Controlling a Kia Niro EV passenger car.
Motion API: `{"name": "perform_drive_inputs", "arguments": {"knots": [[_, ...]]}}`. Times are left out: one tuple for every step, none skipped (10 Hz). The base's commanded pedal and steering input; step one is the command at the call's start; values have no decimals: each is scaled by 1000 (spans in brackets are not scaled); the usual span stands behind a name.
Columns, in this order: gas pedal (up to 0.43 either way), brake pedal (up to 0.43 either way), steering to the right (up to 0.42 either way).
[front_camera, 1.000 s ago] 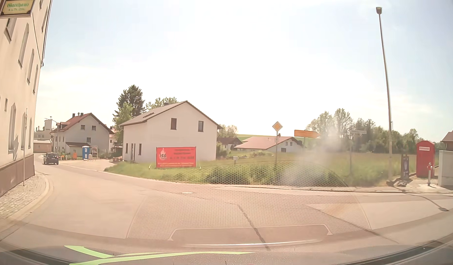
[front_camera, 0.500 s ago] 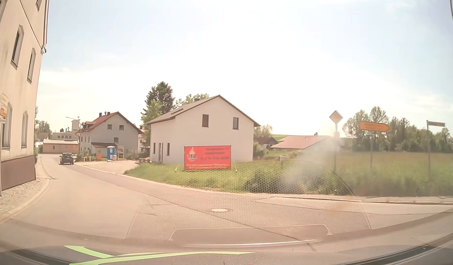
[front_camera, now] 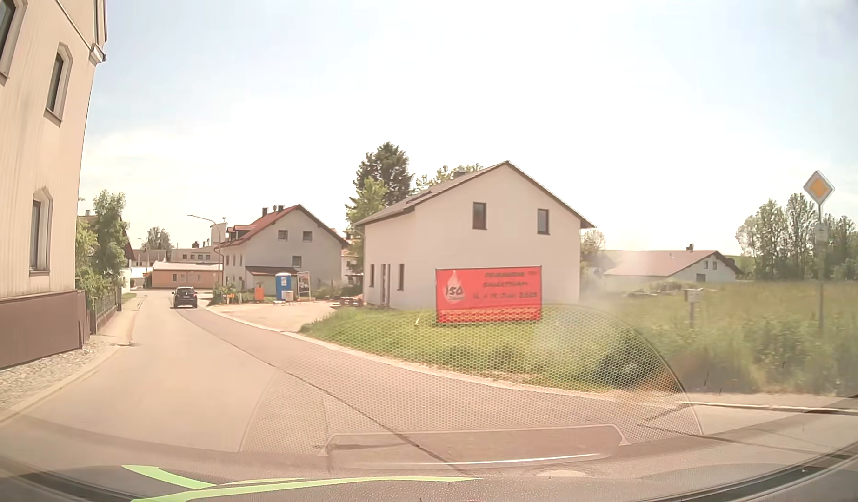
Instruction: Follow the waypoints while adhering to traffic rules and regulations
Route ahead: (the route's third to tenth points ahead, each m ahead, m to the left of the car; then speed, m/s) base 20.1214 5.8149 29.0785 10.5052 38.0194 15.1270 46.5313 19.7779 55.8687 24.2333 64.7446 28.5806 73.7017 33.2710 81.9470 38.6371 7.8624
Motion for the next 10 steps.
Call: {"name": "perform_drive_inputs", "arguments": {"knots": [[67,0,-184],[67,0,-184],[79,0,-182],[79,0,-179],[87,0,-177],[110,0,-173],[130,0,-166],[138,0,-154],[138,0,-145],[138,0,-135]]}}
